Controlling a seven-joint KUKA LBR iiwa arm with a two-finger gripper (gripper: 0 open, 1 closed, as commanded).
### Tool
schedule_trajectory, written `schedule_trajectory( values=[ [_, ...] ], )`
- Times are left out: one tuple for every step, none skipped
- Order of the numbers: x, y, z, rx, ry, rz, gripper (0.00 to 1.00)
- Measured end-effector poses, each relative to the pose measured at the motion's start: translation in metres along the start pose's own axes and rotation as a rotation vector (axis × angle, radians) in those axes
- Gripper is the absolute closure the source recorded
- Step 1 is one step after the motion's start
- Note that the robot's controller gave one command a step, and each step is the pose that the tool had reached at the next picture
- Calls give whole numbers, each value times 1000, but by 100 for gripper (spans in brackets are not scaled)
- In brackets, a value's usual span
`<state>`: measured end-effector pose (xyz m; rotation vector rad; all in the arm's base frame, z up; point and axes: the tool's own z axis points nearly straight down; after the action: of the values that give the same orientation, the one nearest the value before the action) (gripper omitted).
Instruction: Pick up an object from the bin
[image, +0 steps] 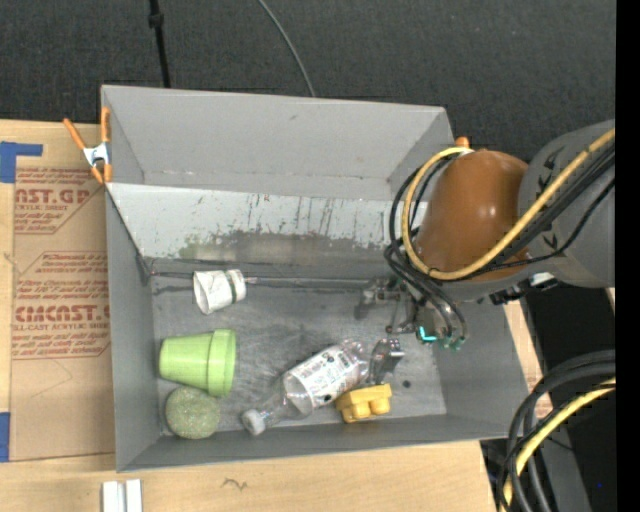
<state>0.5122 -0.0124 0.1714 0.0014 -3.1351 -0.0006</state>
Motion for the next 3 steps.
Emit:
schedule_trajectory(
  values=[
    [-2, 0, -3, 0, -7, 0, 100],
    [-2, 0, -3, 1, -7, 0, 100],
    [-24, 23, -23, 0, -6, 30, 100]
  ],
)
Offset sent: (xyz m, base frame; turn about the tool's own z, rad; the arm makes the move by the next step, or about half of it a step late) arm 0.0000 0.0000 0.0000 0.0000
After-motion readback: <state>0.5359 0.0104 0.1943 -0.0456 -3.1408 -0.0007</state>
